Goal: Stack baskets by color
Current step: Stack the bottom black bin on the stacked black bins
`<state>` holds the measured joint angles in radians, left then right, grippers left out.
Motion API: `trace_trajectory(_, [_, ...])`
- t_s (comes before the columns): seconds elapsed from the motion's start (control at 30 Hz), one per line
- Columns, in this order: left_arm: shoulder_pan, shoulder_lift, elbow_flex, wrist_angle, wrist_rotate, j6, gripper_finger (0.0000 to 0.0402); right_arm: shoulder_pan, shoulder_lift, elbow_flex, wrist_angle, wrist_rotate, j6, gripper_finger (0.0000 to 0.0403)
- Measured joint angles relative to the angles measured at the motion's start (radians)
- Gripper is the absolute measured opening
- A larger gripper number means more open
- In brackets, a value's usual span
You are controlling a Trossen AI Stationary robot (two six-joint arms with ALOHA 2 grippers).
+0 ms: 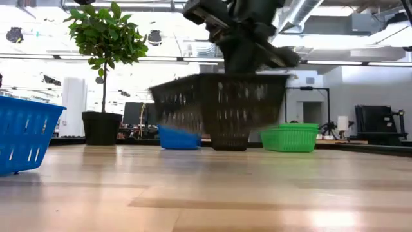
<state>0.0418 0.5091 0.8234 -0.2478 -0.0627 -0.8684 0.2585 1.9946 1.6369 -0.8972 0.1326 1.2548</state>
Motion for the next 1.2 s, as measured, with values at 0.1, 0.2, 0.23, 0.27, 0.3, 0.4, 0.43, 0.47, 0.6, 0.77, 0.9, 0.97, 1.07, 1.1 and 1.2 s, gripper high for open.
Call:
trace_trajectory(0.1, [0.0, 0.0, 0.0, 0.0, 0.006, 0.0, 0.0122, -0.102, -0.077, -0.001, -0.029, 0.03, -0.112, 0.0006])
trace_trajectory(0.2, [0.0, 0.0, 0.0, 0.0, 0.003, 0.002, 0.0122, -0.228, -0.163, 0.001, -0.06, 0.076, -0.197, 0.0009])
trace_trajectory(0.23, [0.0, 0.0, 0.0, 0.0, -0.003, 0.008, 0.0122, -0.277, -0.189, 0.0, -0.067, 0.083, -0.228, 0.0008])
trace_trajectory(0.27, [0.0, 0.0, 0.0, -0.001, -0.008, 0.02, 0.0122, -0.327, -0.209, 0.0, -0.067, 0.092, -0.26, 0.0006])
trace_trajectory(0.3, [0.0, 0.0, 0.0, -0.001, -0.016, 0.029, 0.0122, -0.38, -0.225, 0.0, -0.057, 0.102, -0.288, 0.0005])
trace_trajectory(0.4, [0.0, 0.001, 0.0, -0.001, -0.053, 0.045, 0.0122, -0.537, -0.258, 0.0, -0.031, 0.106, -0.352, 0.0006])
trace_trajectory(0.43, [0.0, 0.001, 0.0, -0.001, -0.067, 0.045, 0.0122, -0.585, -0.262, 0.0, -0.018, 0.107, -0.369, 0.0008])
trace_trajectory(0.47, [0.0, 0.0, 0.0, -0.001, -0.082, 0.045, 0.0122, -0.63, -0.262, 0.0, -0.007, 0.106, -0.381, 0.001])
trace_trajectory(0.6, [0.0, 0.0, 0.0, -0.007, -0.111, 0.044, 0.0122, -0.746, -0.227, 0.0, 0.031, 0.099, -0.407, 0.0011])
trace_trajectory(0.77, [0.0, 0.001, 0.0, -0.06, -0.168, 0.045, 0.0122, -0.787, -0.137, -0.01, 0.097, 0.034, -0.395, 0.0013])
trace_trajectory(0.9, [0.0, 0.001, 0.0, -0.08, -0.213, 0.025, 0.0122, -0.798, -0.089, -0.011, 0.135, 0.012, -0.385, 0.0016])
trace_trajectory(0.97, [0.0, 0.001, 0.0, -0.08, -0.214, 0.018, 0.0122, -0.805, -0.073, -0.011, 0.123, 0.008, -0.366, 0.0015])
trace_trajectory(1.07, [0.0, 0.001, 0.0, -0.08, -0.214, 0.018, 0.0122, -0.818, -0.068, -0.011, 0.113, -0.003, -0.364, 0.0016])
trace_trajectory(1.1, [0.0, 0.001, 0.0, -0.08, -0.214, 0.018, 0.0122, -0.819, -0.069, -0.011, 0.106, -0.003, -0.363, 0.0017])
trace_trajectory(1.2, [0.0, 0.001, 0.0, -0.08, -0.214, 0.018, 0.0122, -0.818, -0.073, -0.011, 0.092, -0.012, -0.348, 0.0023])
